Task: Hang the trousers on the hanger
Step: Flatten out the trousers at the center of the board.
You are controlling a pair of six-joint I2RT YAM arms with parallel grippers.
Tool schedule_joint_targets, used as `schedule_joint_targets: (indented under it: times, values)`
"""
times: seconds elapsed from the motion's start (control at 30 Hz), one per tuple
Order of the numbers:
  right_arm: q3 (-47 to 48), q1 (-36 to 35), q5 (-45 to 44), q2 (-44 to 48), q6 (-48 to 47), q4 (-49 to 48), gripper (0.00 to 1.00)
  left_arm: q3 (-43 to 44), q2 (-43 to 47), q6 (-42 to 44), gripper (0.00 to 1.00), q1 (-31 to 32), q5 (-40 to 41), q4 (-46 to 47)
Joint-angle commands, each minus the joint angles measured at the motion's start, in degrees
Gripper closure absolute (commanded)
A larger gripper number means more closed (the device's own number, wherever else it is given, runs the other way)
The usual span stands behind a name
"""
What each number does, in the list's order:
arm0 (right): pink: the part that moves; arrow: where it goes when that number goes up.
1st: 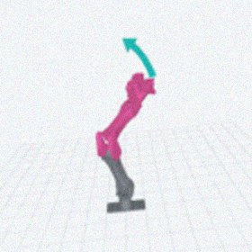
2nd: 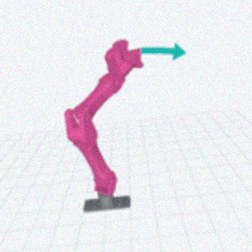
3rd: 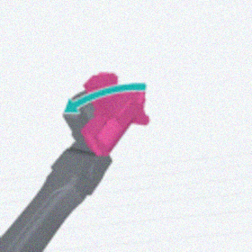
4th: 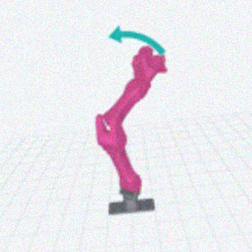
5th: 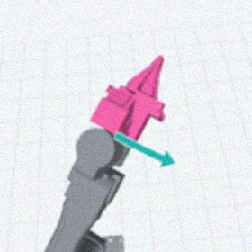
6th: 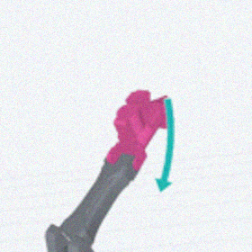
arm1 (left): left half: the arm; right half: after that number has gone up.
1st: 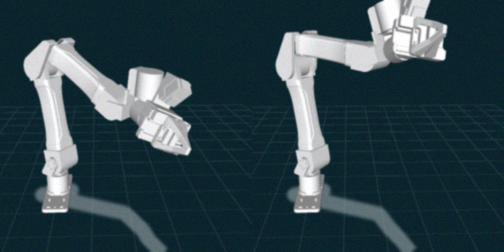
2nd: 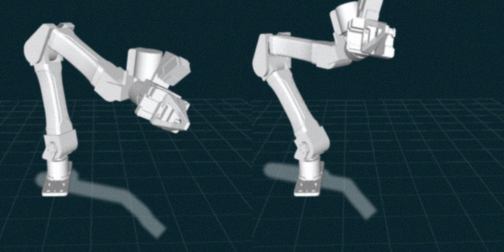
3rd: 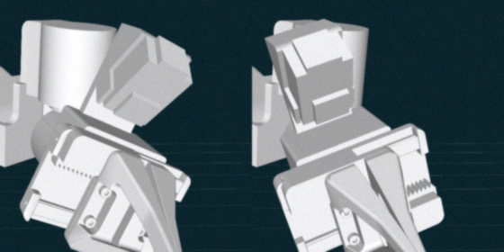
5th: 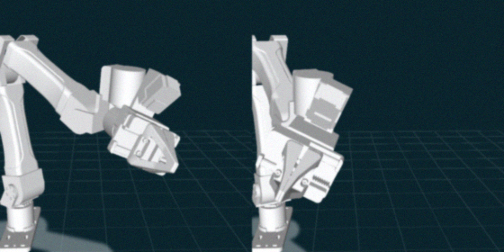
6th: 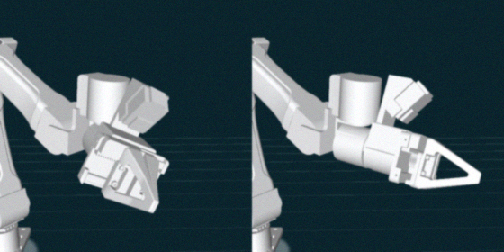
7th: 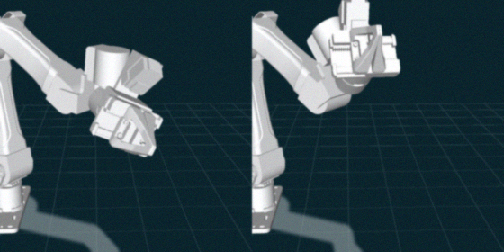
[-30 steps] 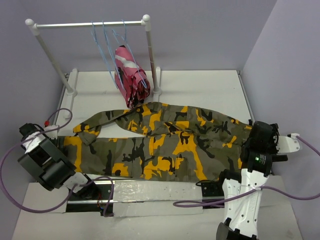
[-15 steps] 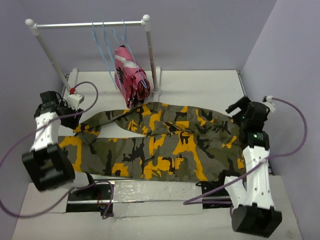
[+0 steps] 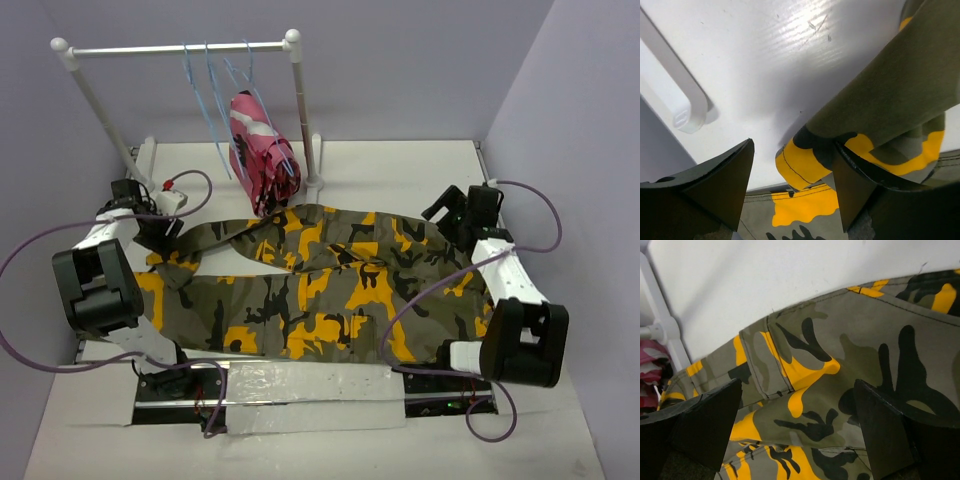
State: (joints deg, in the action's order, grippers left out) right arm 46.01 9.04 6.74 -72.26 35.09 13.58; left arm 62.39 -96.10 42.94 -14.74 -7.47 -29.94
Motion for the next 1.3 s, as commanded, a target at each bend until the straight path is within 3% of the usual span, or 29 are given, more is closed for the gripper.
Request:
schedule_joint_targets:
  times: [0.0, 0.27, 0.47, 0.5, 0.53, 0.6, 0.63, 0.67, 0.93, 1.07, 1.13, 1.27]
  values:
    - [0.18, -0.07, 2.0, -2.11, 1.21, -5.23, 0.01, -0.73, -1.08, 3.43, 0.28, -0.02, -0.1, 0.26]
    - [0.21, 0.65, 2.42, -5.11, 2.85, -5.77, 0.0, -4.23, -5.3, 2.63, 0.31, -0.4, 4.59, 9.06]
    - [4.76, 6.47, -2.99, -7.43, 4.41, 0.82, 0.01, -6.83, -5.87, 2.05, 0.39, -0.96, 2.99, 11.38]
    - [6.06, 7.62, -5.51, -8.22, 5.06, 1.76, 0.02, -7.27, -5.52, 1.98, 0.47, -0.82, 2.06, 11.31]
    - [6.94, 8.16, -6.52, -9.67, 5.58, 2.05, 0.03, -7.2, -5.42, 1.64, 0.63, -0.9, 1.6, 11.14]
    - [9.46, 8.53, -10.72, -12.15, 6.03, 3.45, 0.05, -6.62, -5.59, 0.18, 0.76, -0.81, 0.06, 10.14]
    - [13.35, 8.48, -12.51, -14.32, 6.27, 5.65, 0.07, -5.9, -5.65, -0.83, 0.92, -0.7, -0.17, 9.51]
    - [15.39, 8.45, -13.41, -16.33, 6.53, 7.72, 0.08, -5.53, -5.63, -1.76, 0.99, -0.64, -0.35, 9.16]
    - [30.12, 8.66, -28.19, -27.59, 6.54, 23.79, 0.09, -3.34, -3.6, -5.18, 1.0, -0.76, 2.86, 8.52]
    - [27.77, 9.52, -32.79, -26.67, 7.22, 25.89, 0.06, -1.96, -4.59, -5.24, 1.0, -0.73, 4.16, 7.78]
    - [26.85, 12.1, -30.76, -26.0, 7.8, 24.56, 0.06, -0.51, -5.59, -5.71, 1.0, -0.74, 4.96, 7.3]
    - [29.73, 13.46, -27.18, -33.03, 7.09, 24.44, 0.06, 0.46, -6.83, -6.22, 1.0, -0.73, 6.56, 6.47]
